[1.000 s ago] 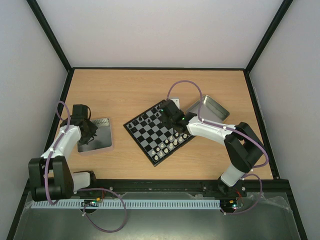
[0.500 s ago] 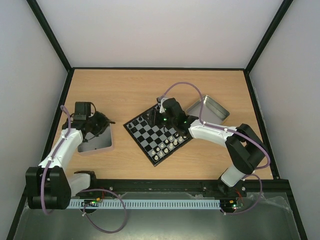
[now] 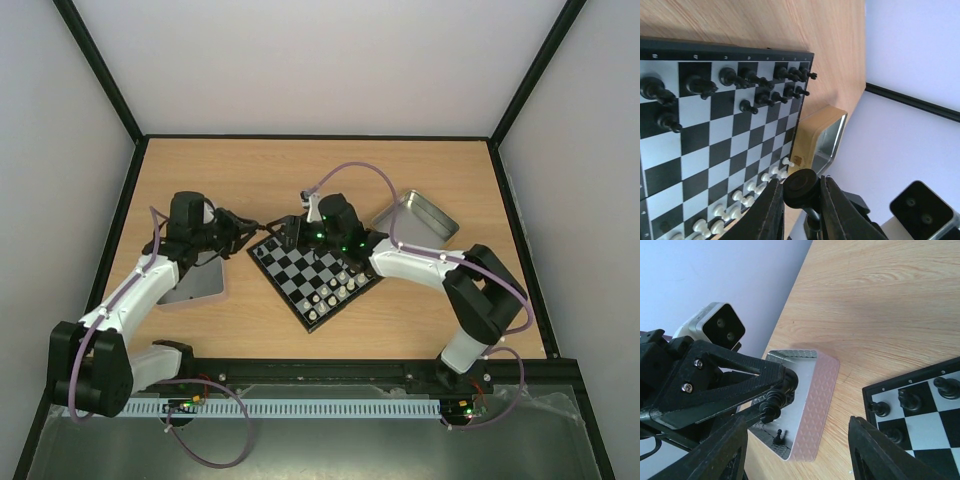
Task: Set up the chess pieces on the board
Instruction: Place the chess piece on the chessboard.
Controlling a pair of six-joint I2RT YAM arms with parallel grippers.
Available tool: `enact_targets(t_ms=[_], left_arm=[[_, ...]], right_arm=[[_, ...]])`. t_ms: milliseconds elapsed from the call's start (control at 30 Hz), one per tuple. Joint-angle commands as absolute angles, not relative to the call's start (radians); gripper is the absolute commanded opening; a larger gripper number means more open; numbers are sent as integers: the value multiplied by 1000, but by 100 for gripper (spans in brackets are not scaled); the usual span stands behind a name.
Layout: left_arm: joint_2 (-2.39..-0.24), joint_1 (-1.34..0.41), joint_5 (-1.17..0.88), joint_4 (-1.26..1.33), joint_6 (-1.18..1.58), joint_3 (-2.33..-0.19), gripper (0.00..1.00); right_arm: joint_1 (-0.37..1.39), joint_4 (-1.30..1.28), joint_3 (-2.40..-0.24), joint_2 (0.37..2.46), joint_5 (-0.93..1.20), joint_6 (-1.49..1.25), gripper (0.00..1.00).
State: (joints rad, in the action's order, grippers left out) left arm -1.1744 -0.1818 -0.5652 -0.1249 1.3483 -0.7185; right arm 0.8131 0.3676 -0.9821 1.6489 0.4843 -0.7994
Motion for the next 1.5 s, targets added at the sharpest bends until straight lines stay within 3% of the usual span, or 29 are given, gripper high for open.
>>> enact_targets(t_ms=[0,167,400,700,767,867,1000,1200,1467], left_arm=[[-1179,-202,-596,-50,1419,-719,15],[-1180,-207,-601,-41,1430,-718,15],[-1179,-207,-603,-44,1433,-712,15],[-1181,-206,-610,-26,1444,-704,18],[-1181,-207,-611,-24,1438,-703,24],[-1182,-207,-590,-35,1384,-708,46],[-1201,-201,-505,-134,1206,-750,63],[-1208,-187,-346,-269,919,-812,66],[-1162,-181,-209,-351,752,-829,68]], right_arm=[[836,361,-1038,1679,492,-811,54],[847,347,-1067,1698,478,-804,54],[850,297,-1127,1738,431,-804,42],[850,249,-1158,1751,380,-810,11],[850,235,-1165,1744,357,-804,7],[850,151,-1207,1740,320,-763,6],[838,-120,-1305,1757,241,-671,5],[776,-491,-1475,1836,134,-541,2],[763,-728,-1692,2004,40,-437,2]])
